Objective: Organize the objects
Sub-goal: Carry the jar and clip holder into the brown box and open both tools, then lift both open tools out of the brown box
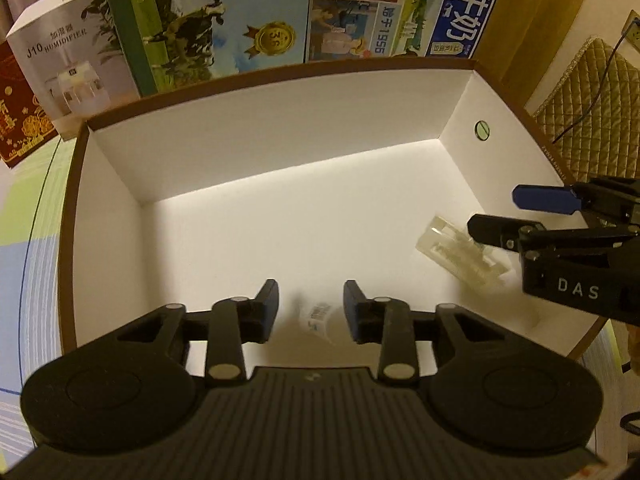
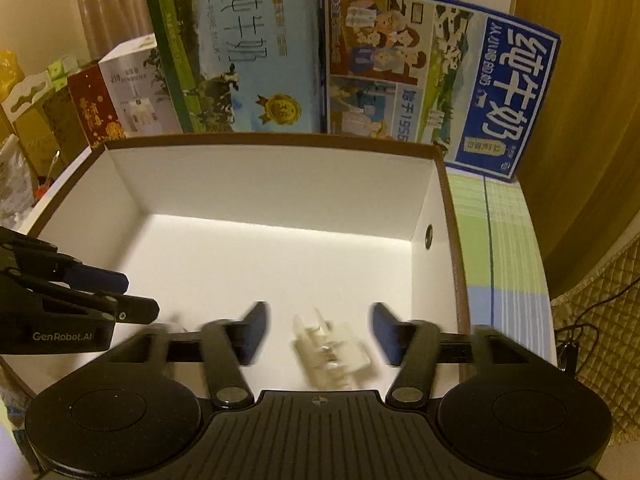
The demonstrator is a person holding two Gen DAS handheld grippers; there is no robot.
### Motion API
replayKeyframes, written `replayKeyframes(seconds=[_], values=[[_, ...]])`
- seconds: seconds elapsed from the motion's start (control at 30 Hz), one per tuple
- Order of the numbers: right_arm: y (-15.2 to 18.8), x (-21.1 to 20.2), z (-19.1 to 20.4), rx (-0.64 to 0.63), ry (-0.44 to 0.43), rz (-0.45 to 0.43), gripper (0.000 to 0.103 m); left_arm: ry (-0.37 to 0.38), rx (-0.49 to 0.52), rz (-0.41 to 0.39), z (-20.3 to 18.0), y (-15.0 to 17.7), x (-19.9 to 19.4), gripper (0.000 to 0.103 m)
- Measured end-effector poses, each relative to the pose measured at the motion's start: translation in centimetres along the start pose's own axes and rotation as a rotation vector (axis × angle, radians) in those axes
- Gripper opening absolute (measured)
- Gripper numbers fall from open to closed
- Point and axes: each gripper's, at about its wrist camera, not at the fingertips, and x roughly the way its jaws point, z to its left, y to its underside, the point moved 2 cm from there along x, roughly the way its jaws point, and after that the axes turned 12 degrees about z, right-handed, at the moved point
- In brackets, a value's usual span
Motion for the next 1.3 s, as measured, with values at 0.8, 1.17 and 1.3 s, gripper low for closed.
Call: replayKeyframes(seconds=[0.8,1.17,1.3], values=[[3.9,-7.5,1.1,-0.011,-0.06,-0.101,0.085,0.011,-0.011,-0.1,0.2,3.8,-7.1,0.075],[6.3,-12.0,2.4,-0.024,-0.076,-0.175,0.085,0.041,-0.025,-0.161,-0.3,7.3,-11.4,0.075],[7.5,-13.4,2.9,-0.034,-0.072,-0.193,0.086,0.049,-0.031,-0.182,-0.4,8.9,-12.9,0.075]])
